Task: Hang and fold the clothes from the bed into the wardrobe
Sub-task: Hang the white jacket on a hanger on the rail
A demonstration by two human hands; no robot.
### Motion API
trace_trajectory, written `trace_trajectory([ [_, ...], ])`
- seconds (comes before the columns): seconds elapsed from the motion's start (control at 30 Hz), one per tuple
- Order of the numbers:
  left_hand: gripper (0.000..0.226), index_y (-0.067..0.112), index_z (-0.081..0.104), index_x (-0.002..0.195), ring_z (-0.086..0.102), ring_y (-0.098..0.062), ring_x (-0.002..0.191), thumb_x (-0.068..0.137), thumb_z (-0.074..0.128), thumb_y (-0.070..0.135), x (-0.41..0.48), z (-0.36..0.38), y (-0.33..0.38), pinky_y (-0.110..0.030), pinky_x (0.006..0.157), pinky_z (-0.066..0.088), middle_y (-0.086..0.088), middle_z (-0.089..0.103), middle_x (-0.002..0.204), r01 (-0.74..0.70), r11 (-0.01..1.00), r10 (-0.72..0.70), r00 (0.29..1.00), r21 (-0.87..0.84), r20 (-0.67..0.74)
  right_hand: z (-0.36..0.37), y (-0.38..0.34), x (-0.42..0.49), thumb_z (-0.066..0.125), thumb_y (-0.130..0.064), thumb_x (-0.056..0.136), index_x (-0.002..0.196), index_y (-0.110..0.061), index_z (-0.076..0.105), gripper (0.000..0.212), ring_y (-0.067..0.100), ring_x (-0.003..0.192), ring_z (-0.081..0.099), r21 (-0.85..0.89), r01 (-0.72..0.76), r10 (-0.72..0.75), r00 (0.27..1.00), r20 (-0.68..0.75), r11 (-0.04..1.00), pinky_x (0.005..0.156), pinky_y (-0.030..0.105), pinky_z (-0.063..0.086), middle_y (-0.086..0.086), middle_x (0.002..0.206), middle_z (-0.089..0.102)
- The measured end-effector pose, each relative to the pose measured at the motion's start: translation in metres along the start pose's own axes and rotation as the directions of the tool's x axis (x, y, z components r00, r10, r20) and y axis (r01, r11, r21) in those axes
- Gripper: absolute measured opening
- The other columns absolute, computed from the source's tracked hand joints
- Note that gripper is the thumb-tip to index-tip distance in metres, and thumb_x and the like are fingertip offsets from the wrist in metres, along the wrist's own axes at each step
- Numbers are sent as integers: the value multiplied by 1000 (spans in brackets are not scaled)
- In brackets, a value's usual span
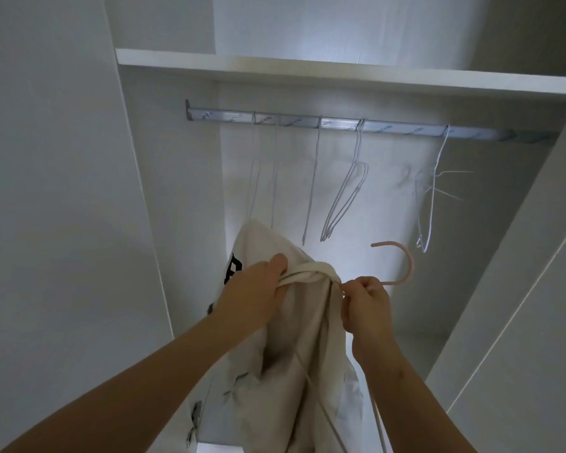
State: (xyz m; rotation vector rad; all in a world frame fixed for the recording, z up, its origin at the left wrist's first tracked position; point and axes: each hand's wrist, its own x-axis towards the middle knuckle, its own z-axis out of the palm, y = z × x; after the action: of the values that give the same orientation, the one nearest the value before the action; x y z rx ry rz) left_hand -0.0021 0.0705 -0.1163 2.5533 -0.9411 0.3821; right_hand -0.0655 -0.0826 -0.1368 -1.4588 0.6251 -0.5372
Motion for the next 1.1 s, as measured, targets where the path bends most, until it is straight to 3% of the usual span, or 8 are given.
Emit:
trace_trajectory([
  [0.2, 5, 20, 57, 91, 56, -3, 65, 92, 53, 15, -11, 9, -5, -16, 66, 49, 7, 61, 81, -139, 906, 330, 825, -400, 458, 1, -2, 0, 47, -3, 85, 71, -13, 42, 18, 16, 53, 31, -22, 26, -27, 1000, -14, 999, 47, 25, 25, 5, 63, 38],
  [0.27, 14, 19, 66, 101, 56, 2, 82, 91, 57, 19, -7, 7, -11, -15, 80, 47, 3, 67, 99, -242, 916, 348, 876, -321, 334, 2, -4, 0, 46, -4, 85, 71, -15, 41, 19, 15, 51, 31, -11, 18, -18, 1000, 0, 1000, 47, 24, 26, 2, 63, 38],
  [0.37, 36, 16, 63, 117, 55, -22, 115, 82, 67, 25, 11, 2, -18, -37, 98, 42, -8, 60, 123, -391, 920, 391, 908, 34, -152, 0, -8, 2, 47, -5, 84, 70, -15, 42, 18, 15, 52, 32, -44, 24, -24, 1000, -3, 999, 47, 24, 27, 2, 63, 39],
  [0.53, 67, 27, 34, 143, 12, -28, 144, 86, 44, 61, 39, 13, -10, -55, 113, 4, -5, 25, 153, -376, 890, 376, 925, 260, 51, -9, -17, 0, 49, -1, 83, 69, -12, 43, 19, 13, 46, 31, -151, 131, -121, 990, 71, 980, 42, 20, 28, 2, 53, 38],
  [0.67, 57, 15, 61, 116, 56, -29, 105, 87, 38, 59, 48, 23, 1, -47, 95, 31, -9, 63, 108, -381, 909, 390, 920, 167, -28, -21, -24, 0, 50, -1, 83, 67, -14, 44, 22, 4, 35, 31, -191, 235, -216, 970, 114, 953, 39, 15, 28, -10, 38, 36],
  [0.9, 37, 19, 55, 115, 50, -15, 89, 93, 44, 47, 51, 31, 11, -27, 74, 30, 3, 56, 95, -326, 945, 324, 944, -18, -63, -38, -34, 6, 54, -10, 88, 78, -20, 51, 14, 8, 56, 58, -272, 375, -383, 923, 22, 886, 57, 26, 50, -8, 62, 59],
  [1.0, 30, 22, 57, 100, 50, -10, 78, 90, 46, 48, 47, 29, 6, -23, 63, 34, 9, 52, 81, -288, 954, 280, 956, -84, -92, -37, -27, 6, 64, -13, 83, 95, -22, 52, 19, 13, 90, 53, -416, 478, -563, 820, -106, 774, 83, 31, 44, -22, 86, 51],
  [1.1, 31, 19, 53, 79, 51, -12, 65, 88, 49, 48, 42, 22, -4, -26, 58, 39, 9, 44, 63, -190, 979, 173, 965, -76, -196, -30, -15, -2, 68, -6, 78, 93, -11, 61, 18, 15, 87, 50, -505, 566, -732, 644, -223, 652, 81, 34, 42, -14, 87, 49],
])
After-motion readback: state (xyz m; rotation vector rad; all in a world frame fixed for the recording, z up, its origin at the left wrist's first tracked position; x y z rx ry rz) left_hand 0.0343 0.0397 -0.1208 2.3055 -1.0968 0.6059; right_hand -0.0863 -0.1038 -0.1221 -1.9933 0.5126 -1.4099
